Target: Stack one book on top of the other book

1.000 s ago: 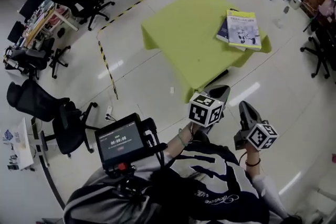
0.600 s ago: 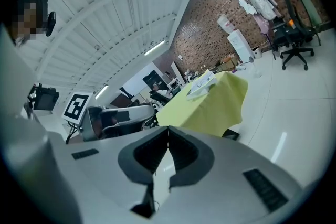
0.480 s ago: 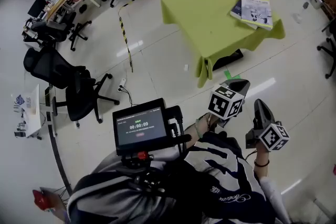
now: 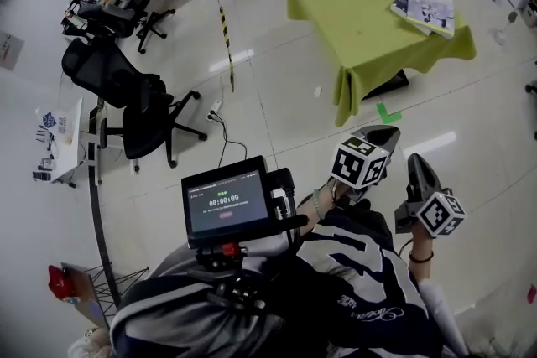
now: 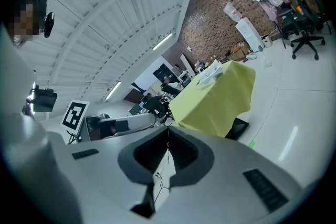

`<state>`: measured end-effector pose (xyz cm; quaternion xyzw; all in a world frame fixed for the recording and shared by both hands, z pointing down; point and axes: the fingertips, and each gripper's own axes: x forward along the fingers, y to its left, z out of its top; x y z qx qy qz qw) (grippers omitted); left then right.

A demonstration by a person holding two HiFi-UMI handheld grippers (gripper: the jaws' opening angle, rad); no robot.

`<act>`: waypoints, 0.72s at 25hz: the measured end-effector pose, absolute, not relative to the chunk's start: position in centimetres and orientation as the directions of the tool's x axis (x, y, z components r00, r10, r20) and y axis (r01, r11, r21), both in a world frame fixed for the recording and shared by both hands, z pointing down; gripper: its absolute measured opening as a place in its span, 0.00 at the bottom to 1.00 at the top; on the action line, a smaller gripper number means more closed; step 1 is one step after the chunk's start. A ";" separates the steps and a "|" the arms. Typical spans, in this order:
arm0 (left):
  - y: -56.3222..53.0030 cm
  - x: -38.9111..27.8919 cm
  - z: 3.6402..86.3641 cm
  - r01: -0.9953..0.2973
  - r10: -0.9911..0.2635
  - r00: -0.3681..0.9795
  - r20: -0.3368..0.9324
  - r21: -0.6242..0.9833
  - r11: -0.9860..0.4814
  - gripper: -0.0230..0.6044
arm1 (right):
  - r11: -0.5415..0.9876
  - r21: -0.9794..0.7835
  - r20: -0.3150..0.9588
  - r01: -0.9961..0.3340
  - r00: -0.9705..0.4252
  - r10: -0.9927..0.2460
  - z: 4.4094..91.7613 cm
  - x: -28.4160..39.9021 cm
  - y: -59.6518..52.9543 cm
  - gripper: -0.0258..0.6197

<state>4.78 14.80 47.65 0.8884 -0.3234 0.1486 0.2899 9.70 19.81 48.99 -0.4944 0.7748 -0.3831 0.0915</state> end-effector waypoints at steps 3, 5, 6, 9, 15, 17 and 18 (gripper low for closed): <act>14.5 3.3 47.1 -0.669 -0.515 0.742 0.429 0.427 -0.608 0.04 | 0.239 -0.684 0.231 -0.689 -0.515 -0.826 48.8 8.7 19.3 0.04; 14.3 2.3 46.6 -0.662 -0.523 0.749 0.408 0.432 -0.612 0.04 | 0.250 -0.681 0.231 -0.689 -0.525 -0.819 48.6 7.7 19.1 0.04; 14.3 1.9 46.4 -0.658 -0.524 0.753 0.397 0.435 -0.615 0.04 | 0.255 -0.678 0.231 -0.689 -0.529 -0.816 48.5 7.2 18.9 0.04; 13.6 0.3 46.1 -0.649 -0.529 0.761 0.375 0.446 -0.616 0.04 | 0.271 -0.669 0.226 -0.692 -0.537 -0.812 48.2 5.6 17.8 0.04; 12.9 -2.1 46.2 -0.639 -0.512 0.769 0.382 0.442 -0.630 0.04 | 0.268 -0.647 0.236 -0.714 -0.522 -0.820 47.8 3.0 16.8 0.04; 12.5 -2.8 46.2 -0.633 -0.503 0.774 0.385 0.440 -0.638 0.04 | 0.259 -0.642 0.242 -0.722 -0.512 -0.825 47.8 2.2 16.5 0.04; 12.2 -3.1 46.2 -0.629 -0.499 0.777 0.384 0.438 -0.642 0.04 | 0.254 -0.642 0.243 -0.723 -0.506 -0.827 47.8 1.9 16.3 0.04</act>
